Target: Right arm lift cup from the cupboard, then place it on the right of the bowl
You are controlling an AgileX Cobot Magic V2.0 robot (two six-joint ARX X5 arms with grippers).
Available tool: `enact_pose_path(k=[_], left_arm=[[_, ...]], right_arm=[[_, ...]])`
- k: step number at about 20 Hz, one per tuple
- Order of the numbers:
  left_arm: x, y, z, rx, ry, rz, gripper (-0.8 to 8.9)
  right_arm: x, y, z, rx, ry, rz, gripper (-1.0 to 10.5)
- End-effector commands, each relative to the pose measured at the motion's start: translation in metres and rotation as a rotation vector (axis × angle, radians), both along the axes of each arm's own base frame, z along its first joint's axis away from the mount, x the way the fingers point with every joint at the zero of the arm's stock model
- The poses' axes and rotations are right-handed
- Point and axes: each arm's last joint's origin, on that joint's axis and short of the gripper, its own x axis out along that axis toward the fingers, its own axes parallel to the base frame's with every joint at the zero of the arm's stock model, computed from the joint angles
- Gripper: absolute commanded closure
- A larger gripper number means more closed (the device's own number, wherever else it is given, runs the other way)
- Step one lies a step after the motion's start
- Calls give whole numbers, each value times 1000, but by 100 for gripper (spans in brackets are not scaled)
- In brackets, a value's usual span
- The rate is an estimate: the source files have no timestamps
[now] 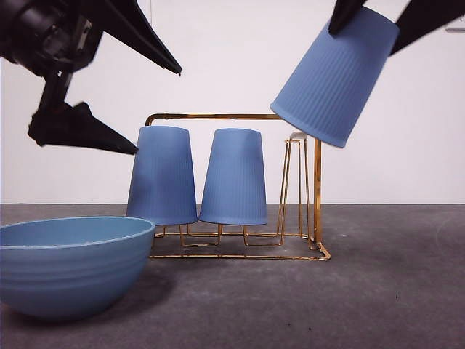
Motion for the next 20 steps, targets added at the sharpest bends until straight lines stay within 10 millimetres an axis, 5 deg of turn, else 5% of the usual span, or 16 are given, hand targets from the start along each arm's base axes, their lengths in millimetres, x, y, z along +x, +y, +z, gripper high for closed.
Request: enact_pose_path(k=[1, 13, 20], left_arm=[[6, -5, -2, -60, 52, -41, 284], [34, -17, -34, -325, 373, -191, 284], [38, -22, -34, -365, 401, -226, 284]], right_arm=[[-10, -1, -17, 116, 12, 25, 696], [-20, 4, -114, 694, 81, 37, 696], [-10, 24, -132, 761, 128, 59, 696]])
